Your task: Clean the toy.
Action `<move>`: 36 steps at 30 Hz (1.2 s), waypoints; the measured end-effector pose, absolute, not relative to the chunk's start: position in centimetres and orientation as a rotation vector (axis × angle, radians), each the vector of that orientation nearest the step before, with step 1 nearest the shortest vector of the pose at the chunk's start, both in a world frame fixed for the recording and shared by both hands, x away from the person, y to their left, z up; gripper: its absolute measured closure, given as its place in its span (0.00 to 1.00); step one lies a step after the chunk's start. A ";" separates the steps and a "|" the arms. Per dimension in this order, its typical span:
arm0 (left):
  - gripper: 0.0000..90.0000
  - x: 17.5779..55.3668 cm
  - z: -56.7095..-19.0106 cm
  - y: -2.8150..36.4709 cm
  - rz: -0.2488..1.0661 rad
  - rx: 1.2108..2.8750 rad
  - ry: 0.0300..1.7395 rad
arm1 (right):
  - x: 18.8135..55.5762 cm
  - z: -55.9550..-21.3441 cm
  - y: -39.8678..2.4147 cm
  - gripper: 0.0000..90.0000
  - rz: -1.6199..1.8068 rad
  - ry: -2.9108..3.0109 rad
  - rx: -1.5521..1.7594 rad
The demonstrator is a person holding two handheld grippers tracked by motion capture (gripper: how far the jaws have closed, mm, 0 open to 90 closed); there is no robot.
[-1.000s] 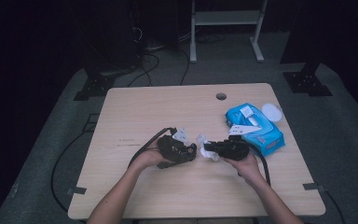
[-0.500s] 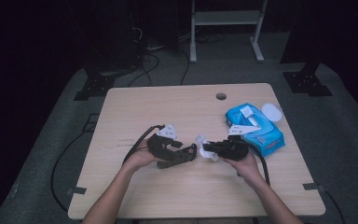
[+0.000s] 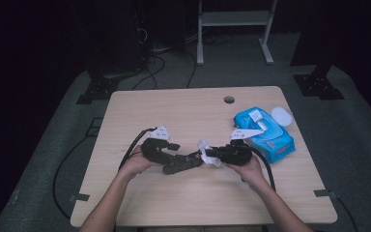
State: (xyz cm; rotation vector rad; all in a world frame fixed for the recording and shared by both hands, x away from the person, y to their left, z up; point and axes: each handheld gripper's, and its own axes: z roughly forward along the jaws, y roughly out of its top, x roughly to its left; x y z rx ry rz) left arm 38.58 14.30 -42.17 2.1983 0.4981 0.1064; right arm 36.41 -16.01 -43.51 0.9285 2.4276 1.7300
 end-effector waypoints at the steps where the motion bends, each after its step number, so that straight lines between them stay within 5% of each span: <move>1: 0.51 38.6 -42.3 14.4 0.108 2.204 0.501 | 36.4 -43.5 -15.9 0.92 1.730 2.430 0.925; 36: 0.48 36.0 -43.7 13.4 0.156 2.168 0.433 | 35.8 -44.0 -13.0 0.92 1.599 2.584 0.811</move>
